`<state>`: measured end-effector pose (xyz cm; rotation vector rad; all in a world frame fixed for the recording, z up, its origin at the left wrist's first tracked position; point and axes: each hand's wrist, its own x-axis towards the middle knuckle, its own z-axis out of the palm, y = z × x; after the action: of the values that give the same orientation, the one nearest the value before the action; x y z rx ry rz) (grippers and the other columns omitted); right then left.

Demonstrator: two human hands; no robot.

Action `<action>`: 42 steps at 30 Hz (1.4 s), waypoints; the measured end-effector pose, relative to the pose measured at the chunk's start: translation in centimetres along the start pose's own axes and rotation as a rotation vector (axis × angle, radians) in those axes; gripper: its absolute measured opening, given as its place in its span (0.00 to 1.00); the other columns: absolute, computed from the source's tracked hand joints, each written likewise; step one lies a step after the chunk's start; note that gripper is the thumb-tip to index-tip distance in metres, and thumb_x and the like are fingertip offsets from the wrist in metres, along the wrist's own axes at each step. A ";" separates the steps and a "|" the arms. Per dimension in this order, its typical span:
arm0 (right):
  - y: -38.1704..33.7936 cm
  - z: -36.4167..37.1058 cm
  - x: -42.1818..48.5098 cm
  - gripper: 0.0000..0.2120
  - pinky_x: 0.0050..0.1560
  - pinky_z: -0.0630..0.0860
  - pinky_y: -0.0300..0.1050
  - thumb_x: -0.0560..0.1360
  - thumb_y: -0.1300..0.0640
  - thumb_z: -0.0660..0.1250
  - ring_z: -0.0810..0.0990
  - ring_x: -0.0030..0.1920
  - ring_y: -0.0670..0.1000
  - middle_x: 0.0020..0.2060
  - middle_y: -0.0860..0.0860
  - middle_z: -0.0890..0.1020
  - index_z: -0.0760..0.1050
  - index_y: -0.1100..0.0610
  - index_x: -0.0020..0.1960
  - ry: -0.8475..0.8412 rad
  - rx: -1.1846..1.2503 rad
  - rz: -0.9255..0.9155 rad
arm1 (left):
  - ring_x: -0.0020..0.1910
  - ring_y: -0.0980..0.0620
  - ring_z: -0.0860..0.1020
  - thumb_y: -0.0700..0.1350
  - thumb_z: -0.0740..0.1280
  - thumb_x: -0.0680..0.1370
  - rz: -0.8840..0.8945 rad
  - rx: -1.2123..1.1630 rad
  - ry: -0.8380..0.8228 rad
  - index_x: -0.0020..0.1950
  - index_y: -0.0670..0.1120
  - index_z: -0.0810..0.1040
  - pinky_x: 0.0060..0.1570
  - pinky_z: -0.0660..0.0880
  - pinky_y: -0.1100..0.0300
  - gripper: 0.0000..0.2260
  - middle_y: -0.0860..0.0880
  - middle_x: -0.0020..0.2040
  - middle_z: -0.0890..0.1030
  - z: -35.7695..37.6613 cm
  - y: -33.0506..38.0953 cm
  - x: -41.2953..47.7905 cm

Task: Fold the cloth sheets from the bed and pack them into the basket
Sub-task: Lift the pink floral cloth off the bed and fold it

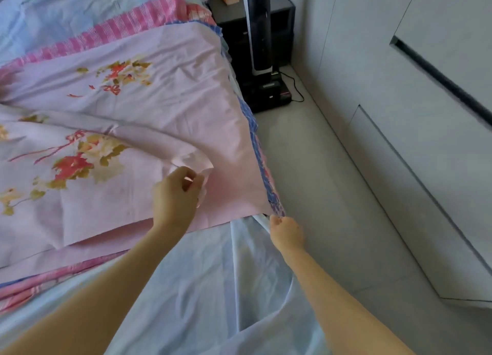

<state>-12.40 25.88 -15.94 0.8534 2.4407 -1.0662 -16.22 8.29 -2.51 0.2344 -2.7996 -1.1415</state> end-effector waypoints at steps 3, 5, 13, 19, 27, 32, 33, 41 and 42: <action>-0.1 1.7 3.1 0.26 0.55 0.72 0.51 0.80 0.45 0.53 0.76 0.55 0.62 0.55 0.63 0.78 0.74 0.67 0.60 -0.073 0.186 0.164 | 0.36 0.48 0.80 0.45 0.66 0.78 -0.114 -0.078 0.004 0.44 0.43 0.79 0.36 0.73 0.60 0.07 0.51 0.34 0.82 1.1 -1.6 -0.4; -0.4 2.7 4.7 0.26 0.55 0.73 0.54 0.75 0.44 0.62 0.76 0.52 0.59 0.49 0.59 0.76 0.73 0.66 0.59 -0.067 0.422 0.273 | 0.35 0.50 0.79 0.45 0.67 0.77 -0.120 -0.075 0.009 0.41 0.45 0.79 0.35 0.71 0.60 0.07 0.53 0.33 0.81 1.5 -2.2 -0.5; -3.3 1.2 6.0 0.10 0.34 0.66 0.43 0.73 0.60 0.66 0.68 0.29 0.52 0.28 0.52 0.72 0.72 0.58 0.34 0.317 0.801 0.177 | 0.40 0.51 0.82 0.44 0.68 0.76 -0.099 -0.211 -0.011 0.41 0.51 0.79 0.46 0.79 0.53 0.04 0.52 0.38 0.83 -0.6 -1.5 0.8; -8.7 -2.2 -1.5 0.02 0.40 0.72 0.38 0.74 0.60 0.69 0.77 0.37 0.47 0.35 0.47 0.79 0.77 0.56 0.42 0.512 0.690 -0.353 | 0.36 0.52 0.81 0.44 0.68 0.76 0.018 -0.270 0.083 0.41 0.52 0.81 0.41 0.75 0.62 0.06 0.53 0.35 0.82 -5.5 0.5 1.8; -20.4 -5.4 -17.1 0.03 0.40 0.76 0.33 0.74 0.59 0.69 0.80 0.38 0.44 0.36 0.47 0.82 0.81 0.58 0.44 0.386 0.625 -0.729 | 0.36 0.58 0.79 0.44 0.68 0.77 0.227 -0.205 0.034 0.39 0.45 0.82 0.40 0.71 0.70 0.07 0.57 0.33 0.80 -18.0 4.3 0.8; -28.0 -7.2 -30.4 0.06 0.34 0.73 0.35 0.74 0.55 0.70 0.77 0.30 0.43 0.30 0.46 0.81 0.80 0.57 0.40 0.220 0.774 -0.733 | 0.36 0.57 0.79 0.42 0.68 0.76 0.329 -0.171 0.053 0.43 0.44 0.84 0.40 0.72 0.67 0.06 0.55 0.34 0.81 -30.3 6.2 -2.6; -29.1 -7.4 -32.6 0.07 0.33 0.73 0.35 0.73 0.55 0.70 0.76 0.29 0.43 0.29 0.47 0.80 0.81 0.57 0.40 0.205 0.796 -0.740 | 0.36 0.57 0.79 0.41 0.68 0.76 0.345 -0.163 0.063 0.43 0.44 0.84 0.39 0.73 0.66 0.06 0.55 0.34 0.81 -32.4 6.4 -3.3; -35.4 -11.2 -51.9 0.05 0.31 0.75 0.34 0.72 0.63 0.72 0.76 0.25 0.46 0.24 0.48 0.79 0.80 0.54 0.43 0.027 0.807 -0.967 | 0.36 0.60 0.78 0.42 0.68 0.76 0.493 -0.125 0.144 0.40 0.44 0.83 0.36 0.69 0.75 0.07 0.56 0.33 0.81 -50.9 8.9 -10.6; -36.6 -11.9 -56.0 0.05 0.31 0.76 0.35 0.72 0.63 0.71 0.76 0.25 0.46 0.25 0.48 0.80 0.81 0.54 0.43 -0.015 0.797 -1.027 | 0.37 0.61 0.79 0.42 0.68 0.76 0.512 -0.153 0.179 0.40 0.45 0.83 0.36 0.70 0.75 0.06 0.57 0.34 0.81 -55.2 9.1 -12.7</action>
<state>5.73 -6.62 40.94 -0.3844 2.3912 -2.4425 4.12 -20.70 42.62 -0.3559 -2.3927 -1.1249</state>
